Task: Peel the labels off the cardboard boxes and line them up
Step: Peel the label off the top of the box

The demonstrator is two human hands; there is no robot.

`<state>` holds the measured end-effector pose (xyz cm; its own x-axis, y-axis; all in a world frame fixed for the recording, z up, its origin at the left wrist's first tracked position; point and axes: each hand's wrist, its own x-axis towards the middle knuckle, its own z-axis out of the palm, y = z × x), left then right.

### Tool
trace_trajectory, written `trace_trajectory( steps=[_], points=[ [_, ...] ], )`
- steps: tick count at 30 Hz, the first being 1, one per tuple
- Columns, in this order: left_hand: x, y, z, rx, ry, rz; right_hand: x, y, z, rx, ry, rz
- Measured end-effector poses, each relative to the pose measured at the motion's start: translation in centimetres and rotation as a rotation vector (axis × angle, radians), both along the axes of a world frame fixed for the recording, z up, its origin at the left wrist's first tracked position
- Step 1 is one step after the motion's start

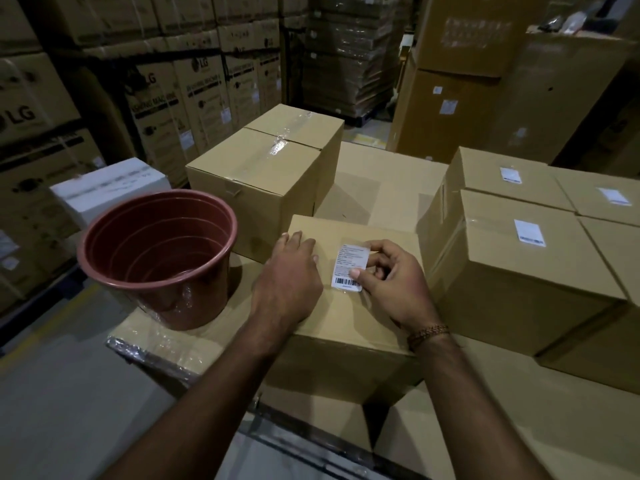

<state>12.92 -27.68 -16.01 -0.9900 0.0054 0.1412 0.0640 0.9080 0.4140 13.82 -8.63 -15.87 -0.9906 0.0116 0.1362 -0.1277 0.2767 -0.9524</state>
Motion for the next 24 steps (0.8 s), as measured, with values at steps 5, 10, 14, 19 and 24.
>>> trace_trajectory(
  steps=[5,10,14,19,24],
  points=[
    [0.2,0.0,0.3,0.022,0.008,0.010,0.3,0.1,0.4,-0.057,-0.021,0.030],
    [0.4,0.1,0.6,0.031,-0.008,0.022,0.4,0.1,0.6,-0.145,-0.044,0.061],
    [0.4,0.0,0.6,0.030,0.010,0.021,0.0,0.1,0.6,-0.259,-0.048,0.032],
    [0.6,-0.2,1.0,0.047,0.065,0.014,-0.5,-0.4,0.7,-0.161,-0.073,0.019],
    [0.3,-3.4,2.7,0.034,0.230,0.076,-2.0,-2.8,2.3,-0.143,-0.077,0.023]
  ],
)
